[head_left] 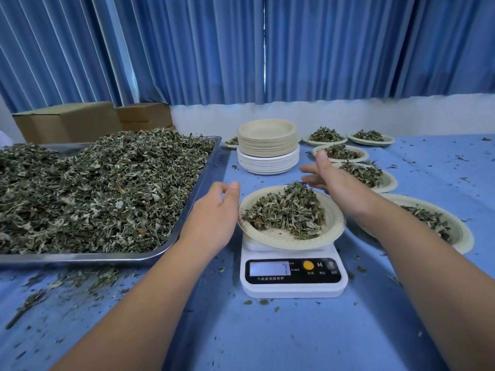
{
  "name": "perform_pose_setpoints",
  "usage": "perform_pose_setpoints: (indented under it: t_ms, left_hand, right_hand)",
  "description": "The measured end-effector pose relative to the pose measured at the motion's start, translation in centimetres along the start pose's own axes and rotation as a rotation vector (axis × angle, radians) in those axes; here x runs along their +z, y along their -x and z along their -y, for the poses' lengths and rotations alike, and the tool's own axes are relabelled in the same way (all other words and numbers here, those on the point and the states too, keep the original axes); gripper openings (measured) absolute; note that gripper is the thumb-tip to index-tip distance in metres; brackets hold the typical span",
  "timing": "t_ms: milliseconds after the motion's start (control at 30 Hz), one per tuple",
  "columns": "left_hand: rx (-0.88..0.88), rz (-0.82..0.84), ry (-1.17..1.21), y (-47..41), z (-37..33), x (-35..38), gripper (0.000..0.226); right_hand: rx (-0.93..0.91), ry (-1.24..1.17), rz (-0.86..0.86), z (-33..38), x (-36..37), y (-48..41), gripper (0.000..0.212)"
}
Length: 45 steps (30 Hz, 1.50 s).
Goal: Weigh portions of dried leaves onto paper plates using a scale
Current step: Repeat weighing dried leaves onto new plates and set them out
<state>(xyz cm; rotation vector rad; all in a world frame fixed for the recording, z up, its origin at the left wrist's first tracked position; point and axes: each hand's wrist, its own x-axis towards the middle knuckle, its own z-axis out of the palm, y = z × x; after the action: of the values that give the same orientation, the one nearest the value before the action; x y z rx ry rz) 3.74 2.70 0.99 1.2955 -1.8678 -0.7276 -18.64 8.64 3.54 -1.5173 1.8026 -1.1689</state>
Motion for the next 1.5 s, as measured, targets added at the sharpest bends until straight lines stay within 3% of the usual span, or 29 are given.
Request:
perform_pose_setpoints:
  t_ms: [533,733,933,1267,1500]
  left_hand:
    - [-0.012,0.010,0.127,-0.2,0.2,0.0,0.039]
    - [-0.016,0.019,0.132,0.0,-0.1,0.1,0.037]
    - [-0.011,0.021,0.120,0.1,-0.3,0.1,0.044]
    - [-0.182,0.114,0.280,-0.5,-0.4,-0.4,0.020]
    - [-0.372,0.207,0.401,-0.3,-1.0,-1.3,0.013]
  right_hand:
    - [-0.122,-0.176,-0.129,0.6,-0.1,0.3,0.077]
    - [0.058,-0.051,-0.002,0.0,-0.2,-0.6,0.090]
    - [0.000,-0.064,0.033,0.9,0.1,-0.2,0.080]
    - [-0.060,-0.044,0.075,1.2,-0.4,0.9,0.079]
    - [-0.034,0.275,-0.218,1.8,-1.3,2.0,0.026]
